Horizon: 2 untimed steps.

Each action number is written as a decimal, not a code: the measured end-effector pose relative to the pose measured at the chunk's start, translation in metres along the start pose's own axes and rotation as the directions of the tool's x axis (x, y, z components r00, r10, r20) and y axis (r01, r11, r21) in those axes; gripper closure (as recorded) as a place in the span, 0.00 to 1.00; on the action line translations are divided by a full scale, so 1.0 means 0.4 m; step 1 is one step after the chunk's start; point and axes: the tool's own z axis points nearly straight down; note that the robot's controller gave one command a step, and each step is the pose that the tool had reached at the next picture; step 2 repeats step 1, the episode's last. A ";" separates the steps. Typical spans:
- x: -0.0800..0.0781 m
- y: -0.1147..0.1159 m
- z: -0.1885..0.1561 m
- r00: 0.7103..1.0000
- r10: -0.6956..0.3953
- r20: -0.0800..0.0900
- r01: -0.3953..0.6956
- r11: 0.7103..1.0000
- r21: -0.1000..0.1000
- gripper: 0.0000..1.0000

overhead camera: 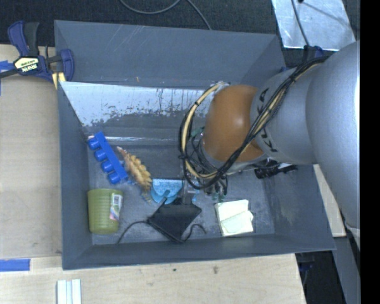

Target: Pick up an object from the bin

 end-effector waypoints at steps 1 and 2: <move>0.027 -0.020 -0.317 1.000 0.012 0.002 -0.012 1.000 0.000 1.00; 0.027 -0.020 -0.317 1.000 0.012 0.002 -0.012 1.000 0.000 1.00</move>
Offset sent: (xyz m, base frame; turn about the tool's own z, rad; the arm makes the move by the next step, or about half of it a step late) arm 0.0000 0.0000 0.0000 0.0000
